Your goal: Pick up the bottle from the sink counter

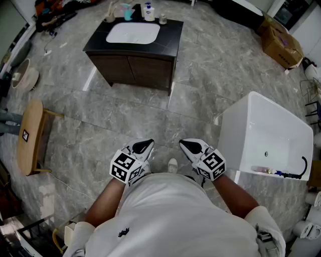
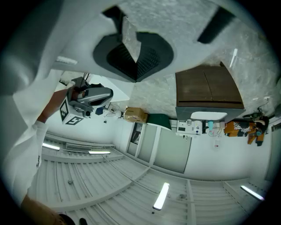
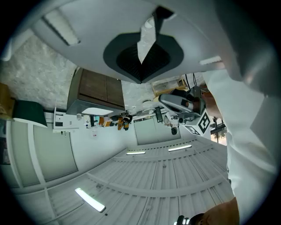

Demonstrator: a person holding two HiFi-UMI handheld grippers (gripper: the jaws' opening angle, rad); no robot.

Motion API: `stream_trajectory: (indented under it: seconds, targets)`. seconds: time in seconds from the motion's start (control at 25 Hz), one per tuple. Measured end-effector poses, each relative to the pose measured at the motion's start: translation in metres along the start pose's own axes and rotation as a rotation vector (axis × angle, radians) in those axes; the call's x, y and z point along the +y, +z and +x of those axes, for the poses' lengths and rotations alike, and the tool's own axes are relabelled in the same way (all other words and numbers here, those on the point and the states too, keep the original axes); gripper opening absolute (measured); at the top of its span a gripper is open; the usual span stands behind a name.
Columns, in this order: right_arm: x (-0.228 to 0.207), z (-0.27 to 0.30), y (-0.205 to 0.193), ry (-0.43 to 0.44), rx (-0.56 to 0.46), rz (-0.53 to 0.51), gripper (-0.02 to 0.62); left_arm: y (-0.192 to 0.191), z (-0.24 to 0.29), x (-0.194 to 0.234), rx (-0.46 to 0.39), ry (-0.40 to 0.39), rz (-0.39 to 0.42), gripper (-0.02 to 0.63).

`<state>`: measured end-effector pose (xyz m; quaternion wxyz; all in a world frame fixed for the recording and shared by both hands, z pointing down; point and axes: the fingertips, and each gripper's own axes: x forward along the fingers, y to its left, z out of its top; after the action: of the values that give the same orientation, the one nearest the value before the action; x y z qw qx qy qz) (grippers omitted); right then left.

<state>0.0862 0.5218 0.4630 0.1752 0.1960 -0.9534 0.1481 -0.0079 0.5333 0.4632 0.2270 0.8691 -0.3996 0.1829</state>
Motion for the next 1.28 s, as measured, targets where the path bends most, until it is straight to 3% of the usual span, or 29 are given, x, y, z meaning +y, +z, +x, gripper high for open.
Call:
stream_trajectory:
  seconds: [0.08,0.24,0.32,0.64,0.96,1.04,1.28]
  targets:
    - [-0.006,-0.007,0.000,-0.002,-0.004,-0.002,0.011,0.007,0.006,0.001,-0.007,0.016,0.002,0.009]
    - [-0.020,-0.022,-0.007,-0.002,0.000,-0.001,0.011,0.019,0.022,0.003,-0.032,0.055,-0.020,0.217]
    - [-0.027,-0.030,-0.011,0.005,0.003,0.000,0.011,0.028,0.028,0.005,-0.059,0.084,-0.027,0.266]
    - [-0.059,-0.053,-0.026,0.039,-0.004,0.018,0.029,0.069,0.054,0.021,-0.166,0.201,-0.057,0.310]
    - [-0.112,-0.040,-0.020,-0.019,-0.032,0.061,0.038,0.097,0.093,0.055,-0.162,0.194,-0.058,0.324]
    - [-0.129,-0.031,-0.014,-0.038,-0.025,0.056,0.011,0.107,0.106,0.072,-0.168,0.187,-0.055,0.334]
    - [-0.179,0.007,0.015,-0.078,0.016,0.047,0.011,0.150,0.142,0.143,-0.187,0.173,-0.054,0.363]
